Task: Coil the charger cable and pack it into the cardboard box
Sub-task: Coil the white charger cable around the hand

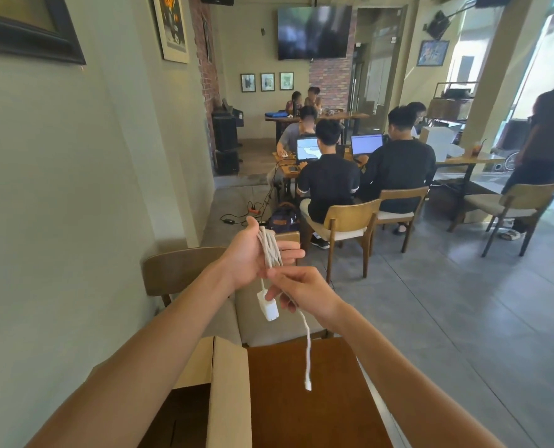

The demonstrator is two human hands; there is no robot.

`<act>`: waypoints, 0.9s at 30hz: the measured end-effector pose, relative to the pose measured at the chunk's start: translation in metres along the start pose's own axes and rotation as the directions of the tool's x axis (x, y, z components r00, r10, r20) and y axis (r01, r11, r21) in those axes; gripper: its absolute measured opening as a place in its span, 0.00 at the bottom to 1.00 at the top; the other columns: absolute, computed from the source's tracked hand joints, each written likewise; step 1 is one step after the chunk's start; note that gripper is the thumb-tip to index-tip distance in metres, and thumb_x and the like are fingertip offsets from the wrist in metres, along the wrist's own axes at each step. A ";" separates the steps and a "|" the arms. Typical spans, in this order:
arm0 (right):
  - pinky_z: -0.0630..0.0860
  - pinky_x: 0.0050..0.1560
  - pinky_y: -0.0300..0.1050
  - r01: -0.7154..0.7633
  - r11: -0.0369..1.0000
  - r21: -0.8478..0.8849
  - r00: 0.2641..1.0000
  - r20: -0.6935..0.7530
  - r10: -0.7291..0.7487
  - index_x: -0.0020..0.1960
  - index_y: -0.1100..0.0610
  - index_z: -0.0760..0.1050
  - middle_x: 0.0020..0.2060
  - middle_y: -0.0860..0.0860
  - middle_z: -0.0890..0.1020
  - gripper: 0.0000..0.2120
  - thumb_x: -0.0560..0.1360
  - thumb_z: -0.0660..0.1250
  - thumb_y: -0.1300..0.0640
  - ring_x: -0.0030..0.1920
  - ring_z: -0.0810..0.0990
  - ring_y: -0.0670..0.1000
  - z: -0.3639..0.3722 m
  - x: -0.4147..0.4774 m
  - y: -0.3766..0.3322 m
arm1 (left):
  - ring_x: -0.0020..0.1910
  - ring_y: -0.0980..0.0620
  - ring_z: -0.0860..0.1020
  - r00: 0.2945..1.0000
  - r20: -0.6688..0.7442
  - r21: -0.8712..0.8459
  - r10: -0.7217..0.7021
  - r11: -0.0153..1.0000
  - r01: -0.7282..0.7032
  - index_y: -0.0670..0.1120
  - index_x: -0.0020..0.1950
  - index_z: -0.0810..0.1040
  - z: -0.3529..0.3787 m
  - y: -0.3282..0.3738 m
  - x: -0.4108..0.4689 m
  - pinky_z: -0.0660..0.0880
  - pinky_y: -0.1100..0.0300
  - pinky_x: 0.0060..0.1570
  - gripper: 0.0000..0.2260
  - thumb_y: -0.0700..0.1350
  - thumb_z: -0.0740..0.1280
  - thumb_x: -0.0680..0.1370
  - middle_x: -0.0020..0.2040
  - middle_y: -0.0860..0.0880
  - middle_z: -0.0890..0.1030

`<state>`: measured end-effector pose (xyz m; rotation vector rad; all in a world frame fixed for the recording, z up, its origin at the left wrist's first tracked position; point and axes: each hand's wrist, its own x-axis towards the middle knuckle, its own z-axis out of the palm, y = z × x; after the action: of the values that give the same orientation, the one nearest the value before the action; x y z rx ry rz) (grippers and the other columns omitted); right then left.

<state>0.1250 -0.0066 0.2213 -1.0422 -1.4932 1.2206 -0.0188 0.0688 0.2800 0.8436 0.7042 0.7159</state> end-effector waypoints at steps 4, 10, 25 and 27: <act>0.74 0.32 0.36 -0.111 0.993 -0.032 0.990 0.082 0.113 0.54 0.45 0.86 0.34 0.48 0.83 0.14 0.80 0.66 0.40 0.31 0.77 0.45 0.000 -0.007 0.023 | 0.33 0.46 0.86 0.989 0.144 -0.122 0.047 0.992 -0.029 0.36 0.76 0.59 0.005 0.000 -0.007 0.84 0.46 0.48 0.35 0.64 0.43 0.84 0.62 0.29 0.80; 0.65 0.26 0.35 -0.340 0.915 -0.217 0.940 -0.119 0.321 0.45 0.54 0.83 0.27 0.45 0.72 0.23 0.75 0.68 0.33 0.25 0.66 0.43 -0.018 -0.007 0.049 | 0.30 0.52 0.82 0.919 0.361 0.256 -0.157 0.964 0.064 0.37 0.79 0.60 -0.004 0.010 -0.025 0.66 0.40 0.74 0.36 0.64 0.45 0.83 0.61 0.31 0.81; 0.62 0.24 0.34 -0.165 0.986 0.022 0.962 -0.216 0.166 0.49 0.57 0.83 0.27 0.44 0.71 0.16 0.85 0.60 0.50 0.24 0.65 0.41 -0.023 0.016 -0.036 | 0.56 0.39 0.84 0.979 0.080 0.459 -0.186 0.879 0.129 0.41 0.82 0.53 -0.036 -0.031 -0.009 0.76 0.49 0.60 0.37 0.67 0.44 0.82 0.54 0.34 0.85; 0.66 0.26 0.32 -0.064 0.990 -0.127 0.995 -0.086 0.054 0.54 0.58 0.83 0.29 0.44 0.74 0.15 0.85 0.61 0.51 0.26 0.69 0.40 -0.010 0.007 -0.031 | 0.47 0.44 0.86 0.996 0.004 0.313 -0.094 0.946 0.088 0.39 0.74 0.67 -0.031 -0.026 -0.002 0.79 0.49 0.55 0.36 0.67 0.46 0.82 0.42 0.40 0.86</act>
<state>0.1317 -0.0022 0.2540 -1.2162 -1.5029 1.1196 -0.0369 0.0675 0.2437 1.0983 0.8478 0.5183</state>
